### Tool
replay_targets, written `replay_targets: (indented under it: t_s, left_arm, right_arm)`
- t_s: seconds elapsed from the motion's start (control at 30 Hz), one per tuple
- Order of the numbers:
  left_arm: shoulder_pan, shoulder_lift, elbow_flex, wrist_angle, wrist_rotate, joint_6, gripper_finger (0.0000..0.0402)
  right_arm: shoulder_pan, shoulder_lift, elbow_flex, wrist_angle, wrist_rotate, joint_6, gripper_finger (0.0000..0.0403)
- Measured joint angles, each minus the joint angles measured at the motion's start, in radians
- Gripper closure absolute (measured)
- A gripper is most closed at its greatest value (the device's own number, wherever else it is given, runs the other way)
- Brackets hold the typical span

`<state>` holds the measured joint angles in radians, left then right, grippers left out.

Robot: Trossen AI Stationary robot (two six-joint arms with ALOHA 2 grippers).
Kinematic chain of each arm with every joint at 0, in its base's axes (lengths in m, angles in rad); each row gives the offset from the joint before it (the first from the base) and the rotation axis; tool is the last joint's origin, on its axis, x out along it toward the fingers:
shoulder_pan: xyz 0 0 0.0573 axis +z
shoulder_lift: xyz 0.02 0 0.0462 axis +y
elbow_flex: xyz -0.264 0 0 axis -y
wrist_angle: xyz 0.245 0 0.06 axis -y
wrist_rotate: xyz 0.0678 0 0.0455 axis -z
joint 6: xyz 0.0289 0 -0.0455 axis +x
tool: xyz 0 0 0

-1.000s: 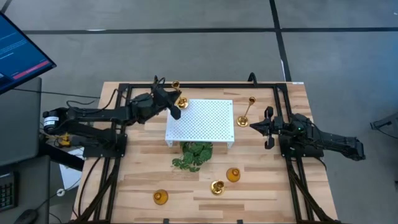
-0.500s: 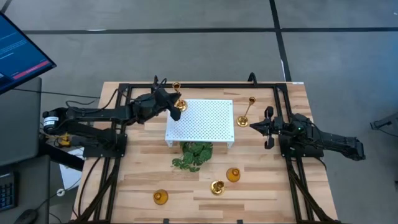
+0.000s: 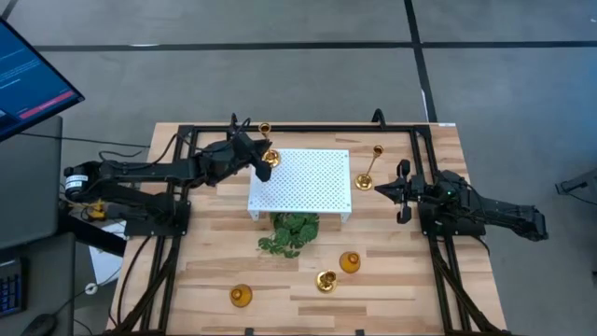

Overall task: Pick & Place candle stick holders
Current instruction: Put the top left gold candle holder on the shelf, then put the top gold candle holder on the shelf

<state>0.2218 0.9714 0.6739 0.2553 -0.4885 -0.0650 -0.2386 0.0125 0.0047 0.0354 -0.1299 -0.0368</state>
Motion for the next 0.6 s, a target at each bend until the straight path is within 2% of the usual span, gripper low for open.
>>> replay_targets:
  t_s: [0.27, 0.6]
  left_arm:
    - [0.0, -0.008, 0.0, 0.006, 0.0, 0.051, 0.0321]
    - [-0.005, -0.088, 0.0, -0.003, 0.0, 0.066, 0.0297]
  right_arm:
    - [0.0, 0.0, 0.0, 0.0, 0.0, 0.0, 0.0403]
    - [0.0, 0.0, 0.0, 0.0, 0.0, 0.001, 0.0403]
